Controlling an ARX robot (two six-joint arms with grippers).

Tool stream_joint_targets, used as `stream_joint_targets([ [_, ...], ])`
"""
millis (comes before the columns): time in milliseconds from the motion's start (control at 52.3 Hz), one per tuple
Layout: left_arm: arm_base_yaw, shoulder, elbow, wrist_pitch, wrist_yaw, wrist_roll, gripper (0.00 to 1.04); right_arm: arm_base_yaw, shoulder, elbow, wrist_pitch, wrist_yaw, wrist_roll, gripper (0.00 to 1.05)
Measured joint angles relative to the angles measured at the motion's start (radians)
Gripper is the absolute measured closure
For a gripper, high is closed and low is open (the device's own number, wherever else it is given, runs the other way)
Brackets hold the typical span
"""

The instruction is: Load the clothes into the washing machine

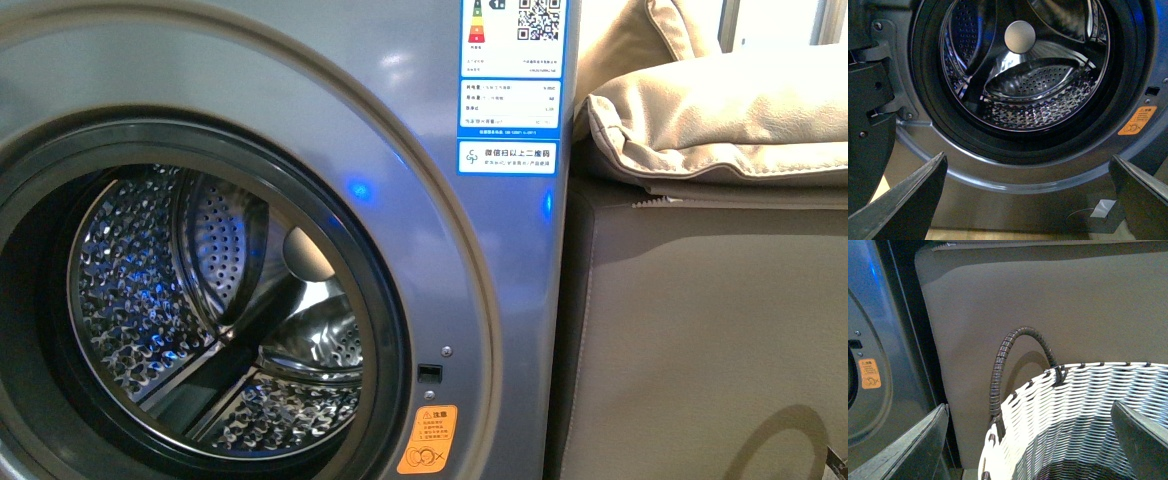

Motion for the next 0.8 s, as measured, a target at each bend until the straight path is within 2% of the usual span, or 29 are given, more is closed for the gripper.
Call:
stream_joint_targets([
  [746, 0.000, 0.000, 0.000, 0.000, 0.000, 0.000, 0.07, 0.000, 0.000, 0.000, 0.000, 0.000, 0.000, 0.08],
  [803, 0.000, 0.000, 0.000, 0.000, 0.000, 0.000, 0.07, -0.033, 0.022, -0.012, 0.092, -0.081, 0.036, 0.08],
])
